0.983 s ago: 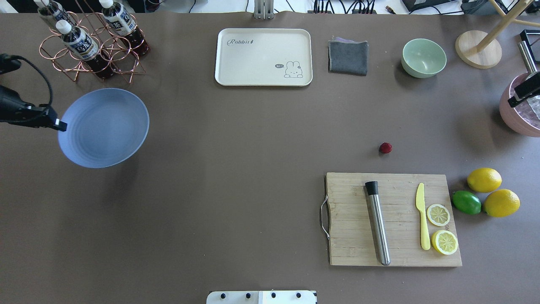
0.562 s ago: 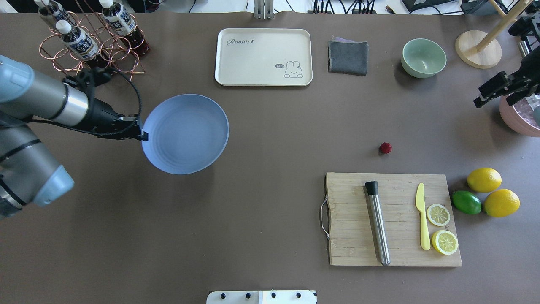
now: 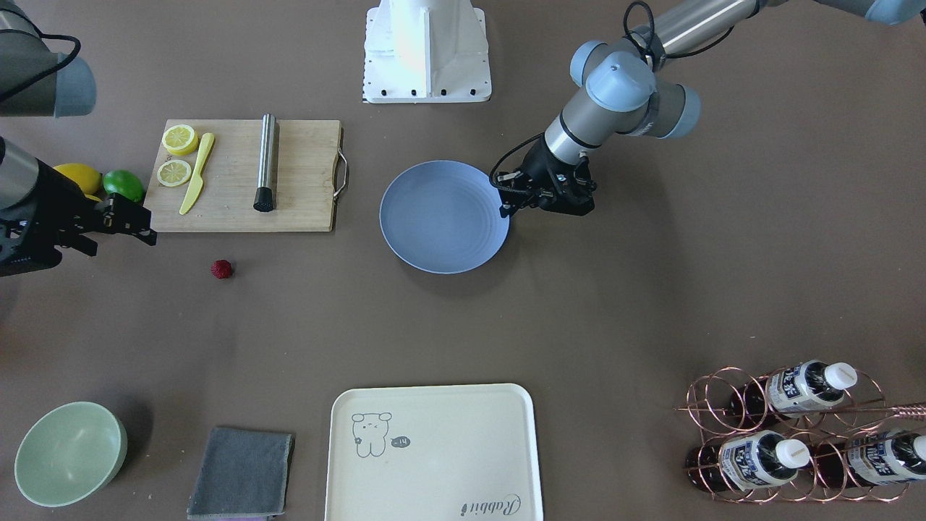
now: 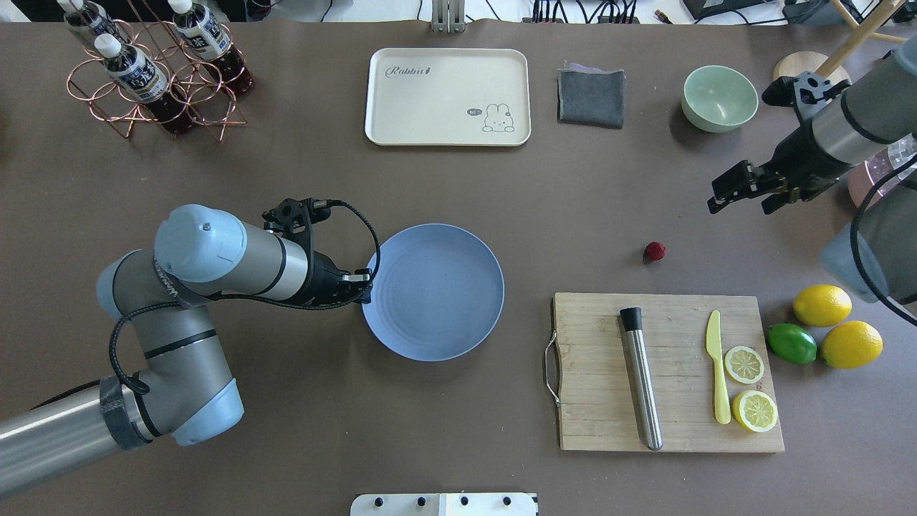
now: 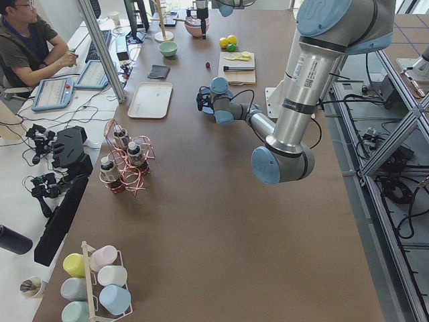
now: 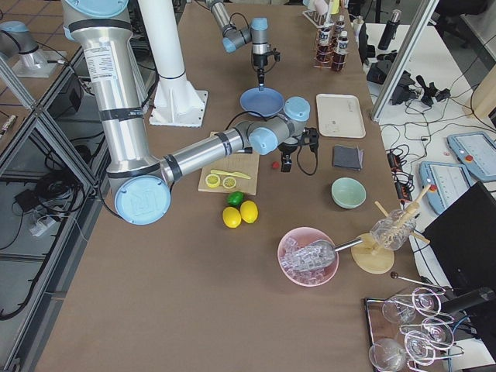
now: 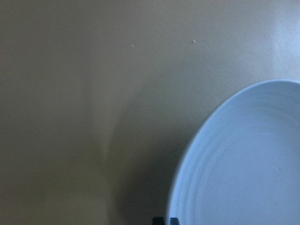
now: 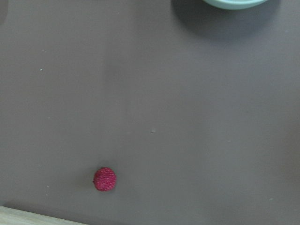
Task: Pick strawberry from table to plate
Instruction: 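Push the blue plate toward center with left gripper while right reaches strawberry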
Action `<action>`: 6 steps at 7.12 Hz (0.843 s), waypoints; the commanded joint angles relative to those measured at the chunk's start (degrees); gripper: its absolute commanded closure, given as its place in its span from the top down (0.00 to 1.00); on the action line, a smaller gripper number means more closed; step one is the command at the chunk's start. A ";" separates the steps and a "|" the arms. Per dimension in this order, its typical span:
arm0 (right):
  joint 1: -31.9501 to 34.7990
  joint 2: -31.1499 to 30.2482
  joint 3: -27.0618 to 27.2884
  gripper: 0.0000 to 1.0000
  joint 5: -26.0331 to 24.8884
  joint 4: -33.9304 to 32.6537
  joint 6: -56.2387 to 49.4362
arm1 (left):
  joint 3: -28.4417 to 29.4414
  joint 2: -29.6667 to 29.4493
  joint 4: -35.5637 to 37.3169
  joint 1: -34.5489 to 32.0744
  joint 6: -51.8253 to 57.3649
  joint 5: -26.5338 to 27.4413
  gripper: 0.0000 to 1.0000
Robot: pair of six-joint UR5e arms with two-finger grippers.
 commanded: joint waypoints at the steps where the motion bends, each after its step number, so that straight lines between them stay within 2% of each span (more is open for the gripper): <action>1: -6.07 1.03 -0.79 1.00 -4.01 2.79 5.82 | 0.24 -1.10 0.38 2.91 -1.15 3.37 0.00; 2: -8.27 4.09 -3.40 1.00 -5.85 2.87 7.91 | 0.59 -1.53 0.38 3.79 -1.15 3.90 0.00; 4: -10.30 5.17 -5.44 0.99 -8.15 2.87 8.46 | 0.68 -1.80 0.29 3.97 -1.23 3.91 0.00; 5: -10.66 6.48 -6.75 0.97 -8.41 2.87 8.20 | 0.68 -1.80 0.29 3.89 -1.23 3.91 0.61; 6: -11.01 7.36 -8.59 0.93 -9.63 2.96 8.11 | 0.59 -1.80 0.29 3.63 -1.15 4.08 0.89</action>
